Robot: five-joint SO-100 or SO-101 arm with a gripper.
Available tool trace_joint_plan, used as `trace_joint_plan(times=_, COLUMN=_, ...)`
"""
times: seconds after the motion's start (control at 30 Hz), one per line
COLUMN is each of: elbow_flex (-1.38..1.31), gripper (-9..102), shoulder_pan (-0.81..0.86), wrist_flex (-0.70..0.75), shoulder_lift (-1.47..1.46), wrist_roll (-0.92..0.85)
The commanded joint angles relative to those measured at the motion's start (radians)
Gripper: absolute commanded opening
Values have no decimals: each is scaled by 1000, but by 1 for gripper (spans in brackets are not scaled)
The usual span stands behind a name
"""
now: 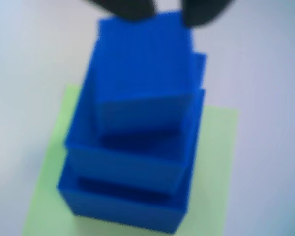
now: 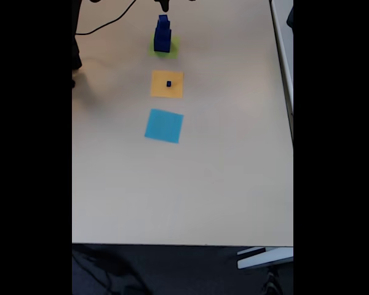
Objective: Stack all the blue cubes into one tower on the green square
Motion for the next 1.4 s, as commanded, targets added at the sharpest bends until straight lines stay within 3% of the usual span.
trace_joint_plan(times=0.0, elbow_flex=0, gripper=0, shoulder_pan=-32, wrist_flex=5, shoulder_lift=83, wrist_roll=57)
trace_joint_plan(times=1.37, elbow_flex=216, gripper=0, shoulder_pan=-17, wrist_flex=-11, shoulder_lift=129, wrist_roll=11)
